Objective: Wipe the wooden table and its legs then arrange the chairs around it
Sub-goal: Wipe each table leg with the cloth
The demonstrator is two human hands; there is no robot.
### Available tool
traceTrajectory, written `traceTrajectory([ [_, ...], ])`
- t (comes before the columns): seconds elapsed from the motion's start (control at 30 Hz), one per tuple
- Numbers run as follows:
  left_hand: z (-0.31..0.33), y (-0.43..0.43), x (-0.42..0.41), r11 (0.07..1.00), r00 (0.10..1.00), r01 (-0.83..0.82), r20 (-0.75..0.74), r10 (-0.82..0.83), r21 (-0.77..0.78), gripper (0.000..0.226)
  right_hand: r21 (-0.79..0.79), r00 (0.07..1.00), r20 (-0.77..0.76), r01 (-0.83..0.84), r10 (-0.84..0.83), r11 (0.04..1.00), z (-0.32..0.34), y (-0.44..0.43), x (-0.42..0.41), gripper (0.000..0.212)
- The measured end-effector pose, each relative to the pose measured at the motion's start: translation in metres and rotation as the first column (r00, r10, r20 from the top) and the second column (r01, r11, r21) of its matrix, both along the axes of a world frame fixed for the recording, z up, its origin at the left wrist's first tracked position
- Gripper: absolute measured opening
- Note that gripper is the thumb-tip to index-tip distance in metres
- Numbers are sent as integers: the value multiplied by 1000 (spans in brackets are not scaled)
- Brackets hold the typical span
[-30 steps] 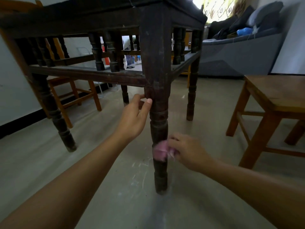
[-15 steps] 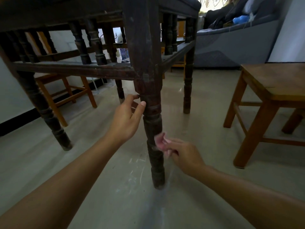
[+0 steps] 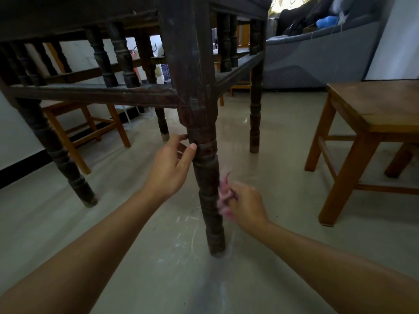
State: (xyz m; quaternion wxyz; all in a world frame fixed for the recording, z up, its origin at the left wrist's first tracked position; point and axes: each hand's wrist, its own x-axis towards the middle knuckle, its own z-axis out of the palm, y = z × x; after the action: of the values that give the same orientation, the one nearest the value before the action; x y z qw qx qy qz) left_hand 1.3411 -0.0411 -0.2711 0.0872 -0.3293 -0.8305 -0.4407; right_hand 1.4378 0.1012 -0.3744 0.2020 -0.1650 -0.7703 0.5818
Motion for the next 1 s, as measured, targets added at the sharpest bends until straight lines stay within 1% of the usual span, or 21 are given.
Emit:
traceTrajectory([
  [0.03,-1,-1,1,1000,1000,-4,-9,4,-7,44,-262,996,88,-2,26,965,-2,7,2,19],
  [0.07,-2,-1,2,1000,1000,-8,-25,7,-14,44,-436,989,145,64,0,898,0,15,2,20],
  [0.1,-4,-1,3,1000,999,-11,-44,10,-21,44,-554,989,133,131,-68,822,6,22,-1,22],
  [0.13,-5,0,4,1000,998,-13,-62,11,-26,45,-551,983,99,186,-157,814,16,30,-7,18],
  [0.17,-8,1,5,999,998,-14,-69,12,-29,46,-441,976,21,204,-217,874,28,34,-14,16],
  [0.2,-10,2,5,999,998,-15,-66,13,-31,47,-239,976,-57,191,-210,952,41,35,-19,23],
  [0.23,-12,3,6,999,998,-12,-57,10,-32,48,-90,980,-131,141,-152,986,52,27,-24,30],
  [0.27,-13,4,7,999,999,-8,-46,7,-33,49,-3,989,-139,59,-59,998,58,16,-28,37],
  [0.3,-15,6,7,999,999,-5,-42,4,-36,50,61,994,-109,-18,25,998,59,2,-29,46],
  [0.37,-17,9,8,999,999,-14,-49,12,-36,51,224,1000,-7,-27,29,974,32,-23,-21,64],
  [0.43,-18,10,7,999,998,-29,-56,27,-36,53,379,999,48,-22,5,925,-10,-29,0,50],
  [0.47,-19,9,6,999,998,-28,-54,26,-39,53,434,989,142,-95,36,896,-29,-27,12,36],
  [0.53,-21,8,4,999,999,-20,-47,18,-47,55,418,905,399,-323,149,849,-56,-18,27,22],
  [0.57,-22,8,4,999,999,-17,-49,15,-50,56,367,891,430,-320,145,873,-61,-10,26,20],
  [0.63,-26,9,4,998,998,-16,-61,13,-52,57,205,959,284,-58,-3,977,-48,9,10,18],
  [0.67,-29,9,6,999,998,-15,-63,12,-47,57,100,978,186,76,-93,992,-39,18,-1,24],
  [0.73,-35,11,11,999,998,-8,-58,6,-42,56,-71,989,30,144,-142,987,-14,23,-19,38],
  [0.77,-39,13,13,999,999,-7,-49,5,-49,55,-60,993,4,119,-119,991,-6,17,-24,38],
  [0.87,-52,14,15,995,998,-12,-57,6,-103,61,320,995,48,68,-87,945,-28,-18,-17,40],
  [0.9,-57,14,15,991,998,-14,-66,6,-131,64,346,996,78,24,-54,938,-45,-24,-7,40],
  [1.0,-63,12,13,984,997,-22,-78,8,-179,77,434,915,388,-291,115,853,-84,-12,11,28],
])
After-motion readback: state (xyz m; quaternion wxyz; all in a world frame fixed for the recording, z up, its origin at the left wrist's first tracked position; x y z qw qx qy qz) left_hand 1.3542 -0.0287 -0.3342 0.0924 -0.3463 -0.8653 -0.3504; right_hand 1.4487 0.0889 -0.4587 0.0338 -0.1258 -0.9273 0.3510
